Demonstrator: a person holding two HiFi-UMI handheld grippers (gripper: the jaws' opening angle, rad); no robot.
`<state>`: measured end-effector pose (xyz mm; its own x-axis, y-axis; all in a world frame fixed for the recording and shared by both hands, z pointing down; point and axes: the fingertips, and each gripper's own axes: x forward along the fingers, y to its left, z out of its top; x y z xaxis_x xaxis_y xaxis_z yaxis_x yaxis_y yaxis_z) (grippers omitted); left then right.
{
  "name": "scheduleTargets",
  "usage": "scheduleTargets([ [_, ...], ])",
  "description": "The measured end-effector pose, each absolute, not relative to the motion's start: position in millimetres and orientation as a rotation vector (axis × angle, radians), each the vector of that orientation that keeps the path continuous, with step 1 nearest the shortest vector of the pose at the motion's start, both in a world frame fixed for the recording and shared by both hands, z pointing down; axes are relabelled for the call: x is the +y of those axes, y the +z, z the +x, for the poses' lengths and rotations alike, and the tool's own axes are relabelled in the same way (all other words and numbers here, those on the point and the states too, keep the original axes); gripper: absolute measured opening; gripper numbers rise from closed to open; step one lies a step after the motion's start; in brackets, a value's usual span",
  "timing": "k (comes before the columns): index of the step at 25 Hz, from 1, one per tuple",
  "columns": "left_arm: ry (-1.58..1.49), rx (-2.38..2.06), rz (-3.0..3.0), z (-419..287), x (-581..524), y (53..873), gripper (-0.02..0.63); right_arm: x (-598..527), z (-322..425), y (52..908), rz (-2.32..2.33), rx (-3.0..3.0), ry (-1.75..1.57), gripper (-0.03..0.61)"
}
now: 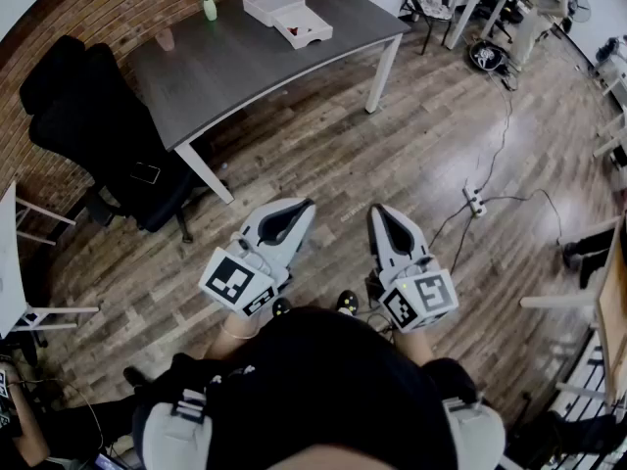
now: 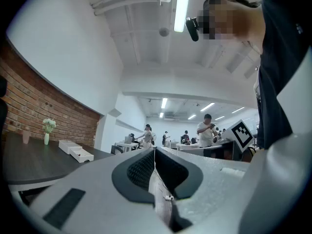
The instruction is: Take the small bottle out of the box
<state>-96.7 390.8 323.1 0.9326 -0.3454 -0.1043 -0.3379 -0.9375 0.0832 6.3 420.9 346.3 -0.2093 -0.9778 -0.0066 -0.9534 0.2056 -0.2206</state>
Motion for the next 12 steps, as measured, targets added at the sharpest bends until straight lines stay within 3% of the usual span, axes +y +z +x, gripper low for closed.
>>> scheduleTargets([
  [12, -0.14, -0.56, 3.025, -88.1, 392.8, 325.4, 0.003, 422.2, 17.4, 347.8, -1.833, 2.289, -0.278, 0.0],
])
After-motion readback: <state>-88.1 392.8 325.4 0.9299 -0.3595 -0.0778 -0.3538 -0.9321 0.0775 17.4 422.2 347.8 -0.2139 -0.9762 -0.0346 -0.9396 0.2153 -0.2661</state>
